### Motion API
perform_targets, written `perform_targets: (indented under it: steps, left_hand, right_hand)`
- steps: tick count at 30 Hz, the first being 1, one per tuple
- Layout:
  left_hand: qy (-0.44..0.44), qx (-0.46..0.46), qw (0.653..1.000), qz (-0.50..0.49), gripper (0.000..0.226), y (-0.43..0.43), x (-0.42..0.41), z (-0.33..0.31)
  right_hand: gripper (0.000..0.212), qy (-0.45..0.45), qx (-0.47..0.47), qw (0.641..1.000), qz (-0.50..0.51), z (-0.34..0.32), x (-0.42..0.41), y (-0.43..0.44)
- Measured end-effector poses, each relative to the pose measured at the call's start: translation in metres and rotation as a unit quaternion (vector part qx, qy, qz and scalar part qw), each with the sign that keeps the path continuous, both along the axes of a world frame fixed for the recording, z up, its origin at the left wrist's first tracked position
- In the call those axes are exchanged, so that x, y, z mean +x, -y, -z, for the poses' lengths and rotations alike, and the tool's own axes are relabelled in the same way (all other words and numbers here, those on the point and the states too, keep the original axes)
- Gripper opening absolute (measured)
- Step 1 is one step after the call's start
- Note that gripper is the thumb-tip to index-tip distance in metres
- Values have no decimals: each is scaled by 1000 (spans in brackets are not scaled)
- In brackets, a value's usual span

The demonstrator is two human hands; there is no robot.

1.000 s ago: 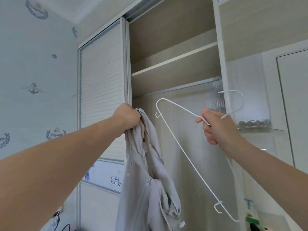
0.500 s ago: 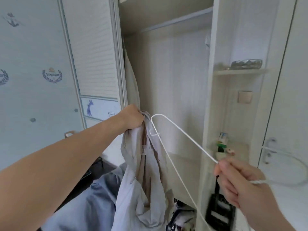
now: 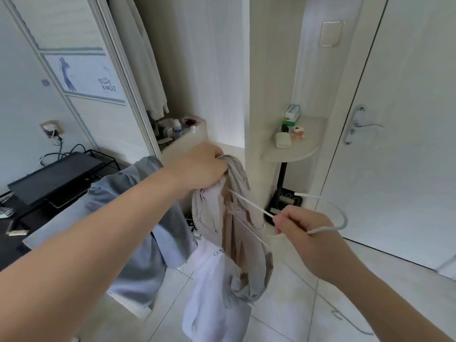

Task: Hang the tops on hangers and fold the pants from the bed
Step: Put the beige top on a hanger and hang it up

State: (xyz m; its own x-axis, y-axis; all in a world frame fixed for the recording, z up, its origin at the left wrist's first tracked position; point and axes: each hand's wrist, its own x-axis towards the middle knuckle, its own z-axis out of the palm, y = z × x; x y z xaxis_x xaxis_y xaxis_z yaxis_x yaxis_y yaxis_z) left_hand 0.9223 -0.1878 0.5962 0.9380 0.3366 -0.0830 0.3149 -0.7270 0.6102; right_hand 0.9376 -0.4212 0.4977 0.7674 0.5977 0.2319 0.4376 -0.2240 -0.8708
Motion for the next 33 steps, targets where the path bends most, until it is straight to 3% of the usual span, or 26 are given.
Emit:
perform_targets:
  steps: [4,8,12,13,15,16,19,21,27,30,33]
  left_hand:
    - [6,-83,996,19,16,47,-8,5]
    - [-29,-175,984,26,12,74,-19,20]
    - [-51,-236,968,64,17,86,-26,21]
    - [-28,-177,980,83,17,85,-28,20]
    - [36,48,991,120,23,80,-31,19]
    - [59,151,976,144,29,78,-34,20]
    - [109,345,907,214,46,78,-45,29]
    - [152,402,879,205,45,78,-47,35]
    - [22,257,939,228,36,72,-39,60]
    - [70,178,963,190,26,56,-48,73]
    - [132,116,973,149,19,39,-58,82]
  right_hand:
    - [29,-2,-74,997,-8,15,12,0]
    - [25,-54,35,998,18,25,15,2]
    - [29,-82,107,991,-20,27,19,13]
    - [29,-89,114,989,-31,26,21,17]
    - [29,-102,123,986,-44,23,25,23]
    - [33,-116,137,983,-46,22,28,27]
    - [42,-143,162,974,-63,16,36,35]
    - [36,-130,138,978,-84,12,38,39]
    - [27,-107,98,985,-95,23,42,40]
    - [14,-129,74,986,-77,37,53,56]
    - [30,-125,35,991,-37,55,58,72]
